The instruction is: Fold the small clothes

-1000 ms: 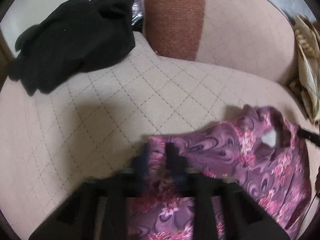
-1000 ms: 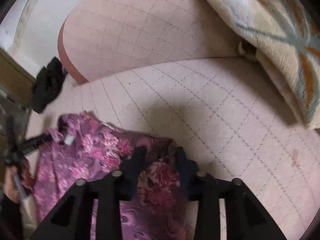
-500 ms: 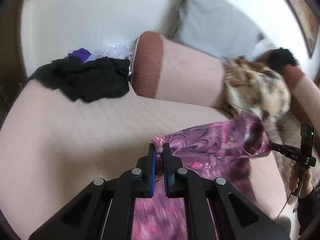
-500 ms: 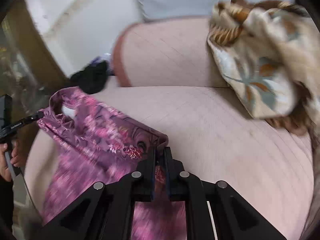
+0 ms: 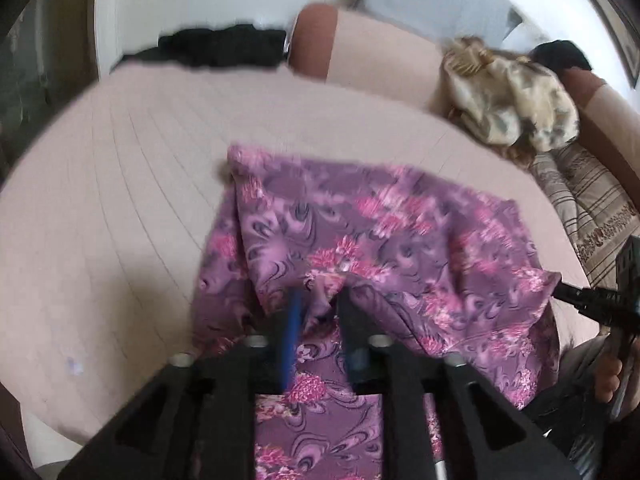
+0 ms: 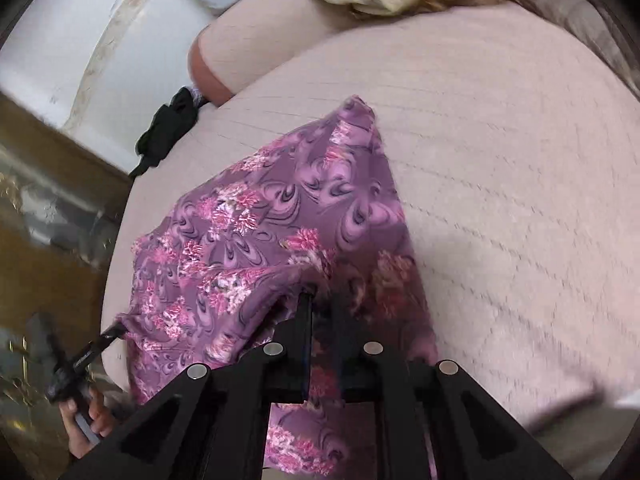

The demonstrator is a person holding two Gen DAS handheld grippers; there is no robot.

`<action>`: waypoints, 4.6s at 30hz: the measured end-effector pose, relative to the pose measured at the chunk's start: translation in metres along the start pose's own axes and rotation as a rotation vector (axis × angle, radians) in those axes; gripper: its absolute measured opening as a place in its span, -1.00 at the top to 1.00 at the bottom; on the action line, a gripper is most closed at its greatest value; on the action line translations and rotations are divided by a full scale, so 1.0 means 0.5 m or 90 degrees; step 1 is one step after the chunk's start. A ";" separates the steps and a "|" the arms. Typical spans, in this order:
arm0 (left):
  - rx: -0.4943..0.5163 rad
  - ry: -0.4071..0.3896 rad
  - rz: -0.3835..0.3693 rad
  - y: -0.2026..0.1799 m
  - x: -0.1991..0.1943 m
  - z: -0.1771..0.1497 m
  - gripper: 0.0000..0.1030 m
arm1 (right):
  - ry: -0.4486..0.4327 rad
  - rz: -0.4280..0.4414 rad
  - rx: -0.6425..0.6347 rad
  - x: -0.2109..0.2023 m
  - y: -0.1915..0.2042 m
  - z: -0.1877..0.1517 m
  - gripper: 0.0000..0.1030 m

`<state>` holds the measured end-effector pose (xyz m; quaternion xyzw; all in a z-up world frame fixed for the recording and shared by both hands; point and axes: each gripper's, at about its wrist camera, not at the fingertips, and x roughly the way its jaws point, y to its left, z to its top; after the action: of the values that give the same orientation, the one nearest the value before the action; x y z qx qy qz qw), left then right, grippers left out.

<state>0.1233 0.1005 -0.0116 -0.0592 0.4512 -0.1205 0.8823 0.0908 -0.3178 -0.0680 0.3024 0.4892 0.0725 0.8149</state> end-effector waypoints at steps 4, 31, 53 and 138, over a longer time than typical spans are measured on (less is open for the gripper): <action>-0.108 -0.020 -0.027 0.041 -0.026 -0.025 -0.04 | -0.079 0.053 -0.005 -0.081 -0.007 -0.024 -0.51; -0.244 -0.011 -0.111 0.108 -0.053 -0.047 0.82 | -0.030 0.125 0.019 -0.069 0.038 -0.033 0.88; -0.180 0.017 0.005 0.034 -0.055 -0.086 0.03 | -0.002 0.042 0.001 -0.069 0.012 -0.114 -0.53; -0.300 0.106 0.040 0.186 0.013 -0.092 -0.25 | 0.504 0.008 -0.288 0.511 0.689 -0.076 -0.35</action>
<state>0.1044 0.1886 -0.0636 -0.2388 0.5394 0.0107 0.8074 0.2506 0.0820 -0.0793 0.0686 0.7331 0.2924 0.6102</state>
